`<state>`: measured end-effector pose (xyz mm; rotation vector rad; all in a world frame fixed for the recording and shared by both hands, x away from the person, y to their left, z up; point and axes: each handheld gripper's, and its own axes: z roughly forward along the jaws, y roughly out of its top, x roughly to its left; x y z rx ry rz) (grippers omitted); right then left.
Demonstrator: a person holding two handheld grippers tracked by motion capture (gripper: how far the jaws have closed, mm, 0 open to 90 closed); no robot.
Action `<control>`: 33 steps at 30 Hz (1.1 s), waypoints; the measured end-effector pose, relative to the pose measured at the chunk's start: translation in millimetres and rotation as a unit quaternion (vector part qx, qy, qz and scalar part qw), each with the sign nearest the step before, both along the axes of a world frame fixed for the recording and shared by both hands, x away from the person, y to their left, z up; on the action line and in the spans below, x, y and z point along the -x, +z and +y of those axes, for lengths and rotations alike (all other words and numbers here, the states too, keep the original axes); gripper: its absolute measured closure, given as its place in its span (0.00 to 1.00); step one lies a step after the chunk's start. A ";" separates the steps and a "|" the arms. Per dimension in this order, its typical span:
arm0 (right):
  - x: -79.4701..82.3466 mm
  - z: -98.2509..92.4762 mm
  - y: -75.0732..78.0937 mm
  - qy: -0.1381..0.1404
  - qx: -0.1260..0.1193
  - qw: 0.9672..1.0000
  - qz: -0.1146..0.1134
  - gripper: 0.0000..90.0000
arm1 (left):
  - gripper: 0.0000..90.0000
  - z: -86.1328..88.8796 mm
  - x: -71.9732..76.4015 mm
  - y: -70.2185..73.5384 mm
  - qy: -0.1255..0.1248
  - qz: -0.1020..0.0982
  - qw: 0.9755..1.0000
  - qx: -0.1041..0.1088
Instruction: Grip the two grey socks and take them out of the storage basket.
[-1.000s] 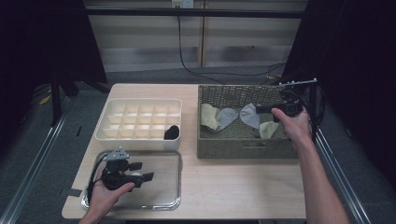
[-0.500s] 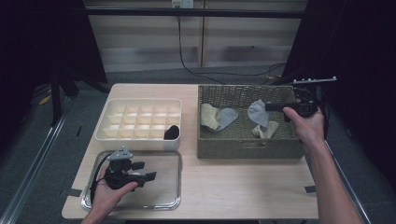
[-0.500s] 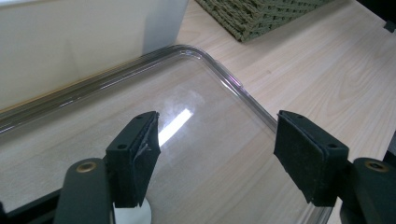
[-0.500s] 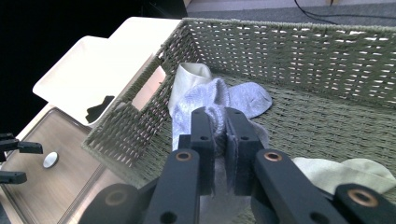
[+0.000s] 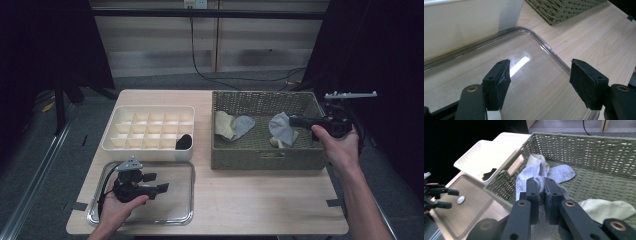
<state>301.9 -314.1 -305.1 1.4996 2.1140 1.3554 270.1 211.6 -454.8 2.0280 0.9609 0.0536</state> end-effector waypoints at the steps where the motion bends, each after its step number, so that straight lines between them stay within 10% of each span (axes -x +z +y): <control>1: 1.8 0.7 0.0 0.001 -0.002 1.000 -0.001 0.93 | 0.36 -0.4 -0.3 0.0 -0.001 0.000 1.000 -0.001; 21: 57.2 31.1 1.8 0.030 -0.026 0.999 -0.023 0.93 | 0.42 -9.6 1.6 7.1 -0.003 -0.005 1.000 0.004; 33: 81.4 58.6 -45.8 0.054 -0.038 0.998 0.006 0.93 | 0.52 -22.4 3.5 17.9 -0.019 -0.023 1.000 0.002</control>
